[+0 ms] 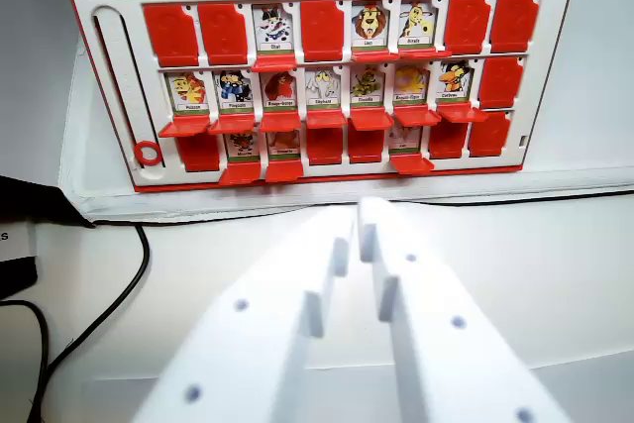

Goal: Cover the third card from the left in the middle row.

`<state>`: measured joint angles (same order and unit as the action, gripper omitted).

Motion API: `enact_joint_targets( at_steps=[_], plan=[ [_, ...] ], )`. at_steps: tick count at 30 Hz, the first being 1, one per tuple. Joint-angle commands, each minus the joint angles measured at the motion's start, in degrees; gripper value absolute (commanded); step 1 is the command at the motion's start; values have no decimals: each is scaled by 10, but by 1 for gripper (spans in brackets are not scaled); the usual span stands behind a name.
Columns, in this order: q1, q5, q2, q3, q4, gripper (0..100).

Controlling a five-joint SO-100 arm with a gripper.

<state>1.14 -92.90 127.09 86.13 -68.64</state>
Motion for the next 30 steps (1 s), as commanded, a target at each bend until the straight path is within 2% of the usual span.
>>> enact_joint_targets(
  at_steps=[1, 21, 25, 30],
  plan=[
    [-8, -25, -12, -72, -6, 0],
    [-13, -24, -25, -77, -1, 0],
    [-14, -18, -32, -48, 36, 0],
    [-27, -5, -35, 30, 113, 0]
  ],
)
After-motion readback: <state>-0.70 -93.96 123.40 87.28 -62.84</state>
